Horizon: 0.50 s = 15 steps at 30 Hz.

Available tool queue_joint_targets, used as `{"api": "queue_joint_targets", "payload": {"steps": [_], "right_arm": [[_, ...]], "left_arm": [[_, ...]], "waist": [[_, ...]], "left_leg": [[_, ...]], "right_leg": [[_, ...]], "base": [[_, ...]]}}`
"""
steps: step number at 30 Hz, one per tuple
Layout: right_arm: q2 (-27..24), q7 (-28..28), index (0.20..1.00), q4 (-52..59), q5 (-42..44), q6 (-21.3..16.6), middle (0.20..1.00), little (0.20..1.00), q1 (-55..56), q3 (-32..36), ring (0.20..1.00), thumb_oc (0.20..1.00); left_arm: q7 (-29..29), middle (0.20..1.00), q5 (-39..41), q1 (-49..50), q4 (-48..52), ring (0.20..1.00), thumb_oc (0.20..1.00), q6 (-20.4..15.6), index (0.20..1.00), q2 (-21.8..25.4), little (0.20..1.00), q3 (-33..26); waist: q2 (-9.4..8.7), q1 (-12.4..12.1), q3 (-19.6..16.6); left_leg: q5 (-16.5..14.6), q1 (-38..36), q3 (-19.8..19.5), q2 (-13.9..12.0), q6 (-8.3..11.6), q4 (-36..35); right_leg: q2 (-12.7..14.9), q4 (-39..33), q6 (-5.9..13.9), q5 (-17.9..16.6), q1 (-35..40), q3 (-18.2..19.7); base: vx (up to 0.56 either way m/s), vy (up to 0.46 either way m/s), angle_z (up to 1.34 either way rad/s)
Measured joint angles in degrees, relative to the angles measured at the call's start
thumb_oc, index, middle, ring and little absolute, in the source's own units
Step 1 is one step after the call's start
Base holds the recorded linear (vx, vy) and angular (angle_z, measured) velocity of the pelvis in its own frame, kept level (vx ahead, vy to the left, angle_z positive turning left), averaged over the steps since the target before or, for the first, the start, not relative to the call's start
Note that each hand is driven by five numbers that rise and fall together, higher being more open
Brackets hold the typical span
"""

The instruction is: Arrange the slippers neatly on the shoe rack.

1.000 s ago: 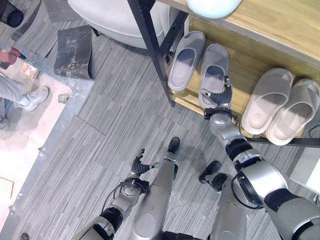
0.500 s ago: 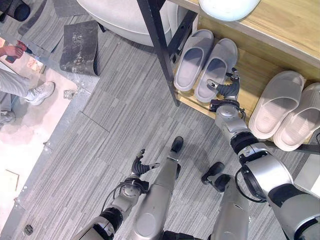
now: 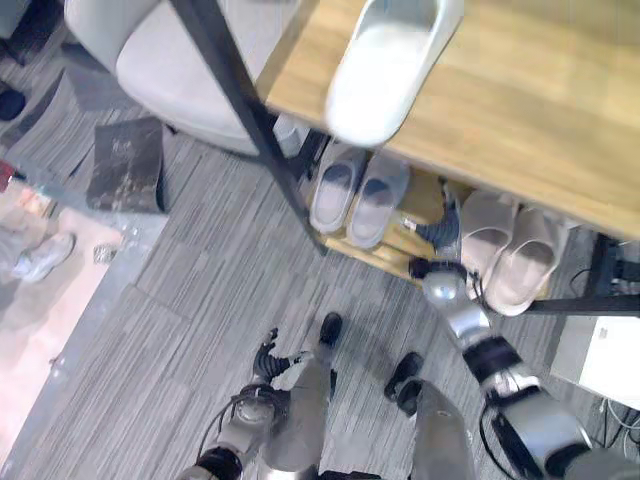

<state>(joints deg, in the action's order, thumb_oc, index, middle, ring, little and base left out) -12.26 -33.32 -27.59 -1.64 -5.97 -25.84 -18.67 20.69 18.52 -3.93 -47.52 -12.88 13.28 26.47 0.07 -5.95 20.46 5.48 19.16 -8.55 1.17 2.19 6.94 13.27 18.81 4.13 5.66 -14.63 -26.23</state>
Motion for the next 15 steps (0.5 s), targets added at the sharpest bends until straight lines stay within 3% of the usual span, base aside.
{"api": "queue_joint_targets", "payload": {"steps": [2, 4, 7, 9, 15], "right_arm": [[-0.63, 2.61, 1.0, 2.48, 0.27, -0.11, 1.0, 1.0, 3.69, 0.61, 1.0, 1.0], [-1.06, 7.65, 1.0, 5.25, 4.01, -1.67, 1.0, 1.0, 8.82, 0.26, 1.0, 1.0], [-3.3, 17.78, 1.0, 5.55, 11.82, -3.73, 1.0, 1.0, 19.11, -1.18, 1.0, 1.0], [-3.97, 22.83, 1.0, 5.45, 15.99, -4.54, 1.0, 1.0, 25.72, 0.12, 1.0, 1.0], [-6.49, 29.7, 1.0, 1.65, 18.5, -4.88, 1.0, 1.0, 33.09, 1.69, 1.0, 1.0]], "left_arm": [[-0.72, 1.0, -0.85, 0.04, 0.18, 1.0, 1.0, 0.4, 1.0, -0.32, 1.0, -0.62], [-1.38, 1.0, -1.95, 1.42, 0.02, 1.0, 1.0, 1.02, 1.0, -0.34, 1.0, -1.92], [-4.21, 1.0, -4.79, 4.07, 0.22, 1.0, 1.0, 2.02, 1.0, 0.47, 1.0, -2.59], [-5.76, 1.0, -6.48, 5.48, 0.61, 1.0, 1.0, 2.44, 1.0, 0.84, 1.0, -3.13], [-9.76, 1.0, -8.88, 7.05, 4.64, 1.0, 1.0, 3.26, 1.0, 1.25, 1.0, -2.83]], "waist": [[0.1, 1.46, -0.76], [-0.69, 0.99, -2.85], [-0.73, 0.99, -6.48], [-0.27, 2.56, -8.95], [0.67, 4.41, -11.38]], "left_leg": [[0.03, -2.17, 0.32, -0.57, 0.03, -1.69], [0.07, -4.59, 1.44, -1.3, -0.01, -3.45], [0.24, -9.75, 2.74, -1.95, 0.07, -7.27], [0.42, -11.21, 2.98, -1.99, 0.08, -9.0], [1.09, -13.73, 4.28, -2.0, 0.19, -11.47]], "right_leg": [[-1.0, -2.86, 0.25, -0.9, 2.58, 0.13], [-2.08, -6.21, 0.32, -2.08, 4.89, 0.79], [-3.92, -12.83, 1.35, -3.8, 10.59, 0.95], [-4.37, -16.28, 2.02, -4.91, 12.6, 1.0], [-5.78, -23.57, 2.14, -8.47, 16.5, 1.37]], "base": [[0.11, -0.04, -0.22], [0.1, -0.049, -0.27], [0.06, -0.04, -0.22], [0.05, -0.031, -0.04], [0.02, -0.024, -0.1]]}}
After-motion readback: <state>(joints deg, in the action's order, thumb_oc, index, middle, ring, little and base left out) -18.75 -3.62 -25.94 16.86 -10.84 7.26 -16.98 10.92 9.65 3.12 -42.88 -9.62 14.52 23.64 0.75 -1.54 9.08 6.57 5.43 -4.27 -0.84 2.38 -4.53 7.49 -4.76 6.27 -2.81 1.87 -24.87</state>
